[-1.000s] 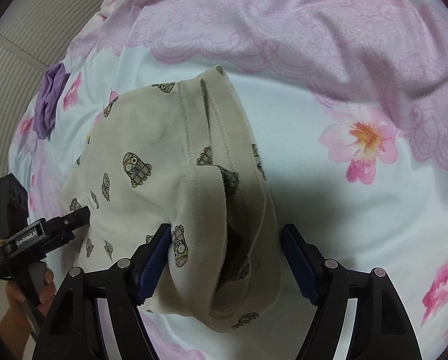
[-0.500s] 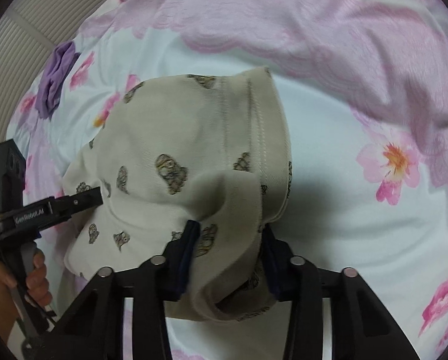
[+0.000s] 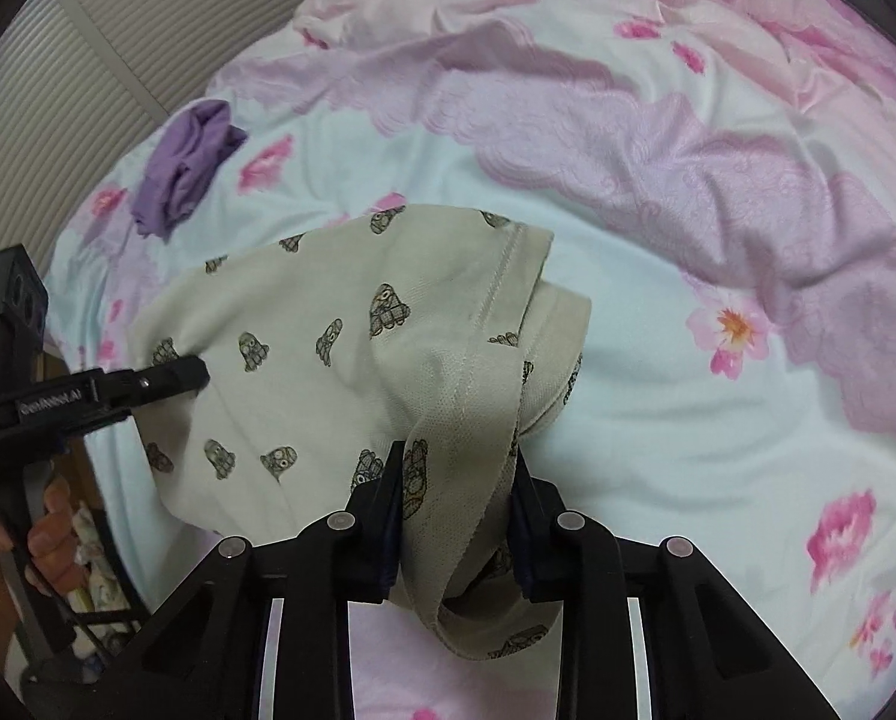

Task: Fold small clothes

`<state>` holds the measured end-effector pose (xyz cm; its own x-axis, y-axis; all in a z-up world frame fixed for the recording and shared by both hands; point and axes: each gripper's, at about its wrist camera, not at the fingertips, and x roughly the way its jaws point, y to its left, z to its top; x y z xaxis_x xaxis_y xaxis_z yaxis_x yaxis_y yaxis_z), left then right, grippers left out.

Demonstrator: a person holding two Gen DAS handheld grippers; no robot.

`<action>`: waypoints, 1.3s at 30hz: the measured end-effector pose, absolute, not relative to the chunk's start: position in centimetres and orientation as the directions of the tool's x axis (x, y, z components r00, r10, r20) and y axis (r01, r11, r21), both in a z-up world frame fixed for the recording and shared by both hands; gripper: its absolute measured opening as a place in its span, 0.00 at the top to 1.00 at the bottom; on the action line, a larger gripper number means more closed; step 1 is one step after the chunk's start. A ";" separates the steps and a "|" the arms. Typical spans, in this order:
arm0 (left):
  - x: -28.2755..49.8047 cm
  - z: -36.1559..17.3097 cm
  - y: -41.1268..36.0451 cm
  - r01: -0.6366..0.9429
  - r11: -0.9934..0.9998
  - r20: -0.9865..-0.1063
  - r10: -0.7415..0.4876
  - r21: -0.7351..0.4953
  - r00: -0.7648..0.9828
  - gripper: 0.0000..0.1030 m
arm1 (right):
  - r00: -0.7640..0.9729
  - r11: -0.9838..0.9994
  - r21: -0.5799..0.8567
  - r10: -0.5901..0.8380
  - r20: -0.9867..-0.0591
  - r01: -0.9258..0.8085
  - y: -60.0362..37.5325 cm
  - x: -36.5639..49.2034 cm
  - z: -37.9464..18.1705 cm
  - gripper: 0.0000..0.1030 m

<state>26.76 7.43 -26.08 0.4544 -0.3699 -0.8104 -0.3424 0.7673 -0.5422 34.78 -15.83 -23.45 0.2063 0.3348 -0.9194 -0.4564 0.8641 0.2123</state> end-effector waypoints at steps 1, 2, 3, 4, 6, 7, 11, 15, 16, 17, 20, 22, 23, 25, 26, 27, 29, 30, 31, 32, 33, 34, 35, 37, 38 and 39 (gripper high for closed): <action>26.0 -25.0 7.6 -0.336 0.777 -0.812 -0.358 -0.532 0.461 0.83 | 0.213 0.862 0.210 0.338 -0.917 -0.462 -15.9 34.3 -22.8 0.71; 25.3 -23.9 7.6 -0.331 0.787 -0.814 -0.341 -0.520 0.470 0.83 | 0.214 0.861 0.218 0.346 -0.914 -0.460 -16.3 33.9 -22.2 0.71; 24.5 -23.0 7.9 -0.329 0.791 -0.813 -0.332 -0.517 0.479 0.83 | 0.209 0.858 0.237 0.362 -0.908 -0.456 -16.3 33.6 -21.4 0.71; 23.9 -22.1 8.0 -0.330 0.790 -0.809 -0.324 -0.517 0.490 0.83 | 0.211 0.853 0.255 0.381 -0.900 -0.455 -16.4 33.2 -20.5 0.71; 22.6 -20.0 8.7 -0.334 0.789 -0.802 -0.307 -0.515 0.512 0.83 | 0.221 0.845 0.265 0.400 -0.889 -0.465 -16.5 32.2 -18.8 0.71; 22.0 -19.0 9.1 -0.331 0.792 -0.800 -0.300 -0.513 0.520 0.83 | 0.229 0.839 0.267 0.410 -0.883 -0.474 -16.2 31.6 -18.0 0.71; 20.0 -16.0 10.6 -0.301 0.818 -0.796 -0.280 -0.490 0.536 0.83 | 0.269 0.825 0.256 0.431 -0.861 -0.503 -14.5 29.4 -15.1 0.71; 18.8 -13.9 13.3 -0.286 0.827 -0.792 -0.274 -0.483 0.545 0.83 | 0.296 0.817 0.271 0.462 -0.836 -0.509 -12.0 27.5 -12.6 0.71; 18.6 -13.4 14.5 -0.280 0.828 -0.786 -0.274 -0.486 0.554 0.83 | 0.299 0.814 0.268 0.464 -0.834 -0.515 -11.6 27.1 -12.2 0.71; 18.6 -13.0 15.4 -0.274 0.832 -0.784 -0.271 -0.483 0.559 0.83 | 0.306 0.812 0.261 0.464 -0.831 -0.522 -10.8 26.8 -11.8 0.71; 19.0 -12.0 19.3 -0.252 0.838 -0.768 -0.269 -0.485 0.581 0.83 | 0.327 0.807 0.254 0.473 -0.818 -0.532 -7.8 26.0 -10.6 0.71; 19.6 -11.7 22.1 -0.236 0.842 -0.762 -0.275 -0.486 0.587 0.83 | 0.334 0.808 0.257 0.478 -0.813 -0.531 -5.6 25.9 -10.1 0.71; 20.1 -11.6 24.0 -0.221 0.844 -0.758 -0.284 -0.488 0.587 0.83 | 0.340 0.809 0.254 0.477 -0.811 -0.530 -4.4 25.9 -9.9 0.71; 21.2 -11.6 27.1 -0.198 0.849 -0.757 -0.301 -0.489 0.580 0.83 | 0.356 0.818 0.250 0.473 -0.806 -0.519 -1.5 26.2 -9.5 0.71; 22.0 -11.8 29.3 -0.180 0.850 -0.756 -0.318 -0.495 0.573 0.83 | 0.364 0.823 0.253 0.472 -0.803 -0.508 -0.1 26.4 -9.4 0.71; 22.7 -12.0 30.8 -0.171 0.850 -0.756 -0.331 -0.499 0.565 0.83 | 0.376 0.831 0.255 0.468 -0.800 -0.494 1.5 26.8 -9.4 0.71; 24.5 -12.4 34.8 -0.158 0.846 -0.764 -0.360 -0.509 0.535 0.83 | 0.396 0.852 0.253 0.450 -0.800 -0.458 4.6 27.4 -9.6 0.71; 25.5 -12.6 36.7 -0.151 0.853 -0.773 -0.361 -0.500 0.522 0.83 | 0.398 0.867 0.254 0.434 -0.809 -0.428 6.4 27.8 -10.0 0.71; 26.5 -12.7 38.7 -0.142 0.860 -0.781 -0.360 -0.489 0.510 0.83 | 0.393 0.874 0.273 0.435 -0.811 -0.403 8.1 28.2 -10.3 0.71; 27.4 -12.9 40.3 -0.135 0.862 -0.784 -0.366 -0.489 0.502 0.83 | 0.391 0.877 0.288 0.437 -0.810 -0.385 9.6 28.5 -10.7 0.71; 28.4 -13.0 42.1 -0.128 0.861 -0.785 -0.376 -0.493 0.493 0.83 | 0.392 0.883 0.293 0.433 -0.812 -0.367 11.5 28.9 -11.1 0.71; 29.7 -13.1 43.8 -0.115 0.862 -0.786 -0.386 -0.494 0.483 0.83 | 0.393 0.887 0.293 0.427 -0.814 -0.357 13.4 29.4 -11.5 0.71; 30.7 -13.1 45.1 -0.103 0.868 -0.792 -0.387 -0.485 0.473 0.83 | 0.395 0.894 0.283 0.413 -0.821 -0.346 15.4 30.0 -11.9 0.71; 33.5 -13.4 47.7 -0.069 0.889 -0.809 -0.376 -0.452 0.453 0.83 | 0.401 0.900 0.275 0.402 -0.823 -0.339 18.4 31.2 -12.3 0.71; 34.4 -13.4 48.4 -0.054 0.894 -0.811 -0.377 -0.445 0.448 0.83 | 0.406 0.902 0.270 0.398 -0.823 -0.337 20.0 32.0 -12.4 0.71; 35.7 -13.4 49.2 -0.037 0.902 -0.815 -0.371 -0.431 0.445 0.83 | 0.407 0.903 0.269 0.396 -0.823 -0.335 21.1 32.7 -12.4 0.71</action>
